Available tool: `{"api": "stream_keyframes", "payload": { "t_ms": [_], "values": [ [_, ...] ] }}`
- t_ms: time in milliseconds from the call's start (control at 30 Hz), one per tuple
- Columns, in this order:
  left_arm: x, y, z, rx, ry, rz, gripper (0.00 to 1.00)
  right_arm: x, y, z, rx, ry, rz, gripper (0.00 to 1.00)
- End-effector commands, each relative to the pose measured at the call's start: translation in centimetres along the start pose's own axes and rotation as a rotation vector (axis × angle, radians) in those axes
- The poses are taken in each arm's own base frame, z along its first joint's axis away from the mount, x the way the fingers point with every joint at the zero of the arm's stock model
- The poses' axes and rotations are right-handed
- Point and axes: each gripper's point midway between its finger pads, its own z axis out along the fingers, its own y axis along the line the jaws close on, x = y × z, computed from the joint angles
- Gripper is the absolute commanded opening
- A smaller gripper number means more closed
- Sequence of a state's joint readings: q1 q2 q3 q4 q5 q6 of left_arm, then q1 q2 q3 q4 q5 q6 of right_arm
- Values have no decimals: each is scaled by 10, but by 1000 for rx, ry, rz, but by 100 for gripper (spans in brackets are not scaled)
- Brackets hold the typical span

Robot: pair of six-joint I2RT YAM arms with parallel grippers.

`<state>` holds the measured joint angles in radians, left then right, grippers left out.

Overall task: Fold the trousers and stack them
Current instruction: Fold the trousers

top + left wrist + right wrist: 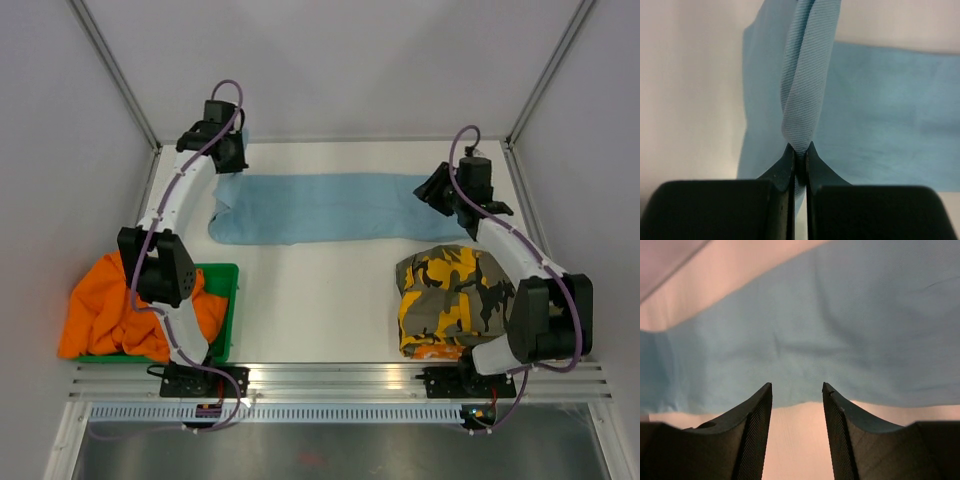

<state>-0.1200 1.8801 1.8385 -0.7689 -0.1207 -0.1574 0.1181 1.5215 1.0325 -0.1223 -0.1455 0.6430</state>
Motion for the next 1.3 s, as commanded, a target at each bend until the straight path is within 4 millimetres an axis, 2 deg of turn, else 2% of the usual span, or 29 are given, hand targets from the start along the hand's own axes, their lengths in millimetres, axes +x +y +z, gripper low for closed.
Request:
{"api": "stream_keyframes", "payload": {
  "t_ms": [0,33,67,100,133,233,333,433,667,967,1000,1033,1100,1200,1233,1267],
  "values": [
    [-6,-64,-29,32,-74,-85,2,-37,-40,-35,147,-121,21,54],
    [-7,-82,-28,65,-91,-89,2,-43,-46,-40,163,-133,14,55],
    [-1,-111,-30,115,-89,-70,2,-53,-58,-50,187,-155,29,56],
    [3,-126,-28,138,-87,-72,2,-52,-63,-55,204,-144,34,56],
    [9,-148,-22,165,-79,-69,2,-59,-66,-63,209,-162,24,56],
    [22,-182,-4,195,-54,-80,2,-58,-65,-74,211,-158,4,58],
    [35,-199,12,199,-26,-106,2,-53,-63,-81,205,-141,-9,60],
    [44,-208,24,202,-12,-124,2,-50,-64,-87,211,-133,-19,61],
    [64,-219,51,205,33,-144,2,-45,-65,-93,215,-116,-47,61],
    [73,-258,52,325,59,-173,4,-36,-67,-89,215,-79,-56,62],
    [77,-259,55,328,72,-174,6,-36,-66,-90,210,-78,-60,62],
    [76,-261,55,335,79,-176,15,-36,-66,-90,208,-72,-70,62],
    [72,-267,46,371,84,-174,23,-37,-63,-92,193,-74,-85,62],
    [60,-281,25,480,71,-158,53,-39,-59,-93,176,-76,-98,62],
    [50,-283,11,514,46,-145,70,-39,-58,-92,168,-72,-97,62],
    [48,-282,5,520,41,-135,76,-38,-55,-92,155,-64,-106,62]
  ]
}}
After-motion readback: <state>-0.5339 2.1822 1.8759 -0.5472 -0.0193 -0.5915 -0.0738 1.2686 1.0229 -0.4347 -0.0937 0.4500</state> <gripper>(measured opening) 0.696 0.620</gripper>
